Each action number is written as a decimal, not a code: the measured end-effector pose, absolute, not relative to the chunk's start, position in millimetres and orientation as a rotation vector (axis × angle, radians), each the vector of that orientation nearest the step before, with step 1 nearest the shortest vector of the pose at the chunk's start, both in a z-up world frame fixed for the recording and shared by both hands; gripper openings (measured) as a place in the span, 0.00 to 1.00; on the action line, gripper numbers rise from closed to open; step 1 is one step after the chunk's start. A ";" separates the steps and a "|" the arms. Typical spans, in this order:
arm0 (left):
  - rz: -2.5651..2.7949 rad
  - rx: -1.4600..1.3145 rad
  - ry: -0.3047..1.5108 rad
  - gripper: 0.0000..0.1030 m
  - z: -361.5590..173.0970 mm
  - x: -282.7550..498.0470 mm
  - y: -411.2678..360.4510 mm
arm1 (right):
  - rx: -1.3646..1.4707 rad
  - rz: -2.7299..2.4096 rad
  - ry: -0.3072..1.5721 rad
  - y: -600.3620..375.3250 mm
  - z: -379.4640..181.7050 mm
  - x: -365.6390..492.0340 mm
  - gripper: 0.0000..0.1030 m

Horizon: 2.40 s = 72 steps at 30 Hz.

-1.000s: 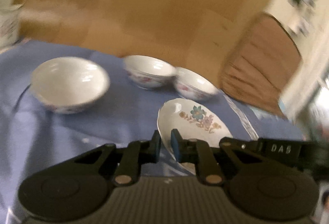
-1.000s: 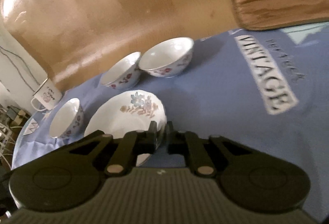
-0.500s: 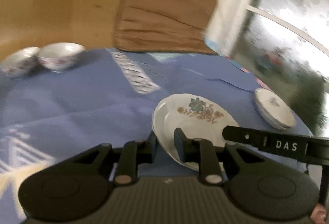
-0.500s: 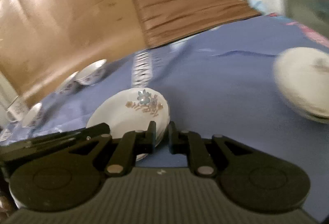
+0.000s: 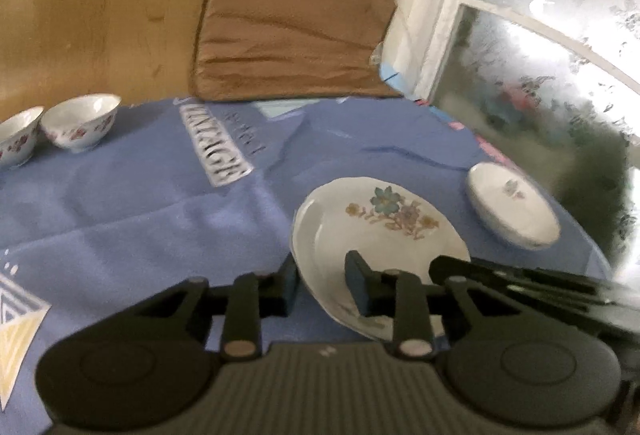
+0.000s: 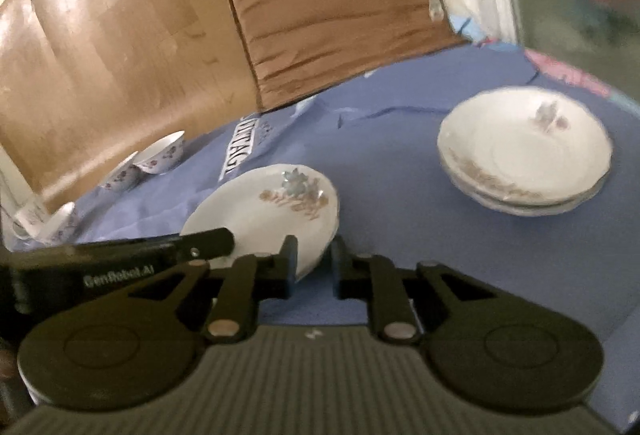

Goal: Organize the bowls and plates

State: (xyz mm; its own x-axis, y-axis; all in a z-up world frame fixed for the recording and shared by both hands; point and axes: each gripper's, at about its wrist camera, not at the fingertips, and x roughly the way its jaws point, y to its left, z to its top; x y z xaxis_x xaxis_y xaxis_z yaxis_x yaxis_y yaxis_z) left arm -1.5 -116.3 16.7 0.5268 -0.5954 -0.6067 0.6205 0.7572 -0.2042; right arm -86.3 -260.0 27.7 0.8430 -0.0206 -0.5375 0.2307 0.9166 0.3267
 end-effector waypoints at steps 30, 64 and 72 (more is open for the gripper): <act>-0.816 0.207 0.610 0.43 29.3 -7.3 -257.2 | 0.302 -0.556 0.300 -348.9 26.8 -124.7 0.48; -0.115 -0.043 0.684 0.42 6.9 85.9 17.1 | 0.246 -0.001 0.630 -185.8 22.1 3.4 0.48; -0.133 -0.088 0.671 0.44 6.3 88.1 26.2 | 0.330 0.063 0.699 -178.7 27.5 48.8 0.47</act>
